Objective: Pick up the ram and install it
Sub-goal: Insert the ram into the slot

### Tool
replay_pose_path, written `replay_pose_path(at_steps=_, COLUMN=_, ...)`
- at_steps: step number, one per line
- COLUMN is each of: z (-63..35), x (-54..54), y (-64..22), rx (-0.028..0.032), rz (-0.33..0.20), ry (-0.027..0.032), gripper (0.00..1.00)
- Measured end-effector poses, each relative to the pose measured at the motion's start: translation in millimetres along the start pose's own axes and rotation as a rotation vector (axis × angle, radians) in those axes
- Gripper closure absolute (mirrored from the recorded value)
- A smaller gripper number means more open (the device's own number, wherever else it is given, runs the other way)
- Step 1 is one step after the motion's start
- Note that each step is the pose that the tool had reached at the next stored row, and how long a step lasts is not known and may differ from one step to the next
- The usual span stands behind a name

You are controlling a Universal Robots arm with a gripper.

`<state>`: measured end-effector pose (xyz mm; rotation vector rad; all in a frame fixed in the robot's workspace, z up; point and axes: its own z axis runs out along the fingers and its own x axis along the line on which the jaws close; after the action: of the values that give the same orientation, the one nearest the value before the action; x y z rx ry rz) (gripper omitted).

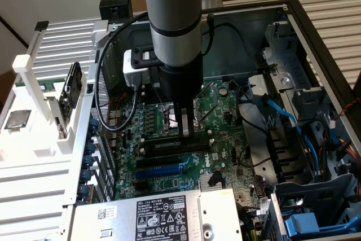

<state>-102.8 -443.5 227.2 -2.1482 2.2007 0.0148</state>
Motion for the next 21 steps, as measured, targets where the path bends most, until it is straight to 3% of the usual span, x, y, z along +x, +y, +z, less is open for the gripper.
replay_pose_path(at_steps=17, z=4.9, x=0.2, y=0.2, rx=0.0005, rz=0.000, ry=-0.0004, gripper=0.88)
replay_pose_path(at_steps=19, z=4.9, x=0.2, y=0.2, rx=0.0005, rz=0.000, ry=-0.0004, gripper=0.80)
replay_pose_path(at_steps=21, z=4.9, x=0.2, y=0.2, rx=0.0005, rz=0.000, ry=-0.0003, gripper=0.80)
